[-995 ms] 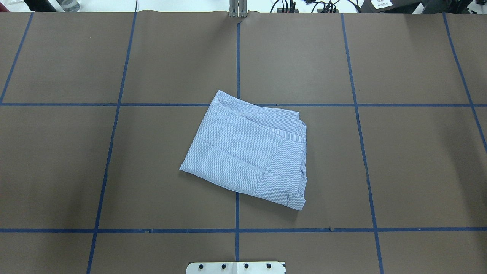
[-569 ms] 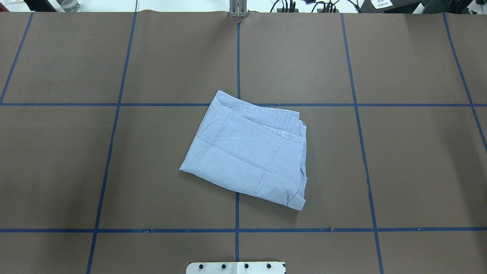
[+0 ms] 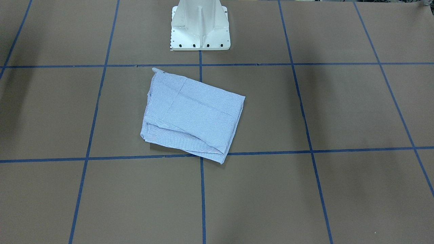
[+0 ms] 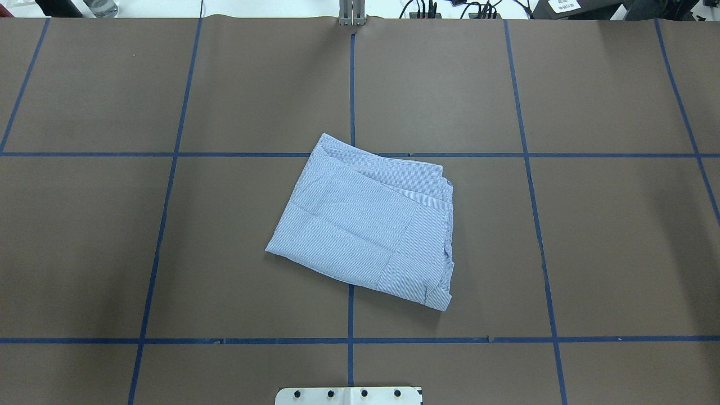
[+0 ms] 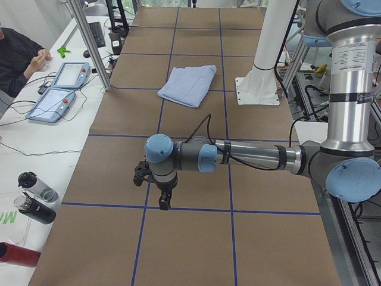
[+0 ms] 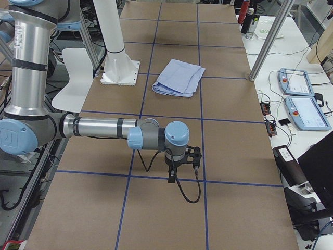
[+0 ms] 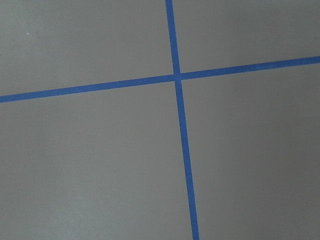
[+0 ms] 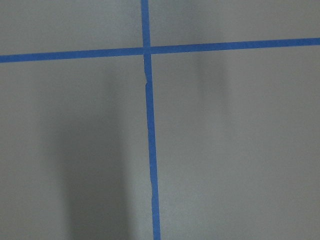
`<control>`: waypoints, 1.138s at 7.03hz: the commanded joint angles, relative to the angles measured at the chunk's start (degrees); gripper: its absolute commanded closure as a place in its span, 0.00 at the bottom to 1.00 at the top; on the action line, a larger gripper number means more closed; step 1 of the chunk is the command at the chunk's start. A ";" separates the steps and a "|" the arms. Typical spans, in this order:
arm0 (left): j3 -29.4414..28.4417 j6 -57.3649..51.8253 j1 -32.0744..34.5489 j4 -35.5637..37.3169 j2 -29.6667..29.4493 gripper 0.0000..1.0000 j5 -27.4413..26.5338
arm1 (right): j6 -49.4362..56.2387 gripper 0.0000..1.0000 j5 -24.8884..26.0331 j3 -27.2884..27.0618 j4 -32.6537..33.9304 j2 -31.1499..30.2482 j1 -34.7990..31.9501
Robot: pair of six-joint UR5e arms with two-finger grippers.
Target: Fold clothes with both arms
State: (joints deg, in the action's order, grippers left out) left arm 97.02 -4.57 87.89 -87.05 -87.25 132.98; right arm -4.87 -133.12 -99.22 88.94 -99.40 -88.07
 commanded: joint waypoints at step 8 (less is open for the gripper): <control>-0.08 -0.09 0.00 0.12 0.06 0.00 1.05 | 0.31 0.00 0.05 0.17 -0.08 0.26 0.09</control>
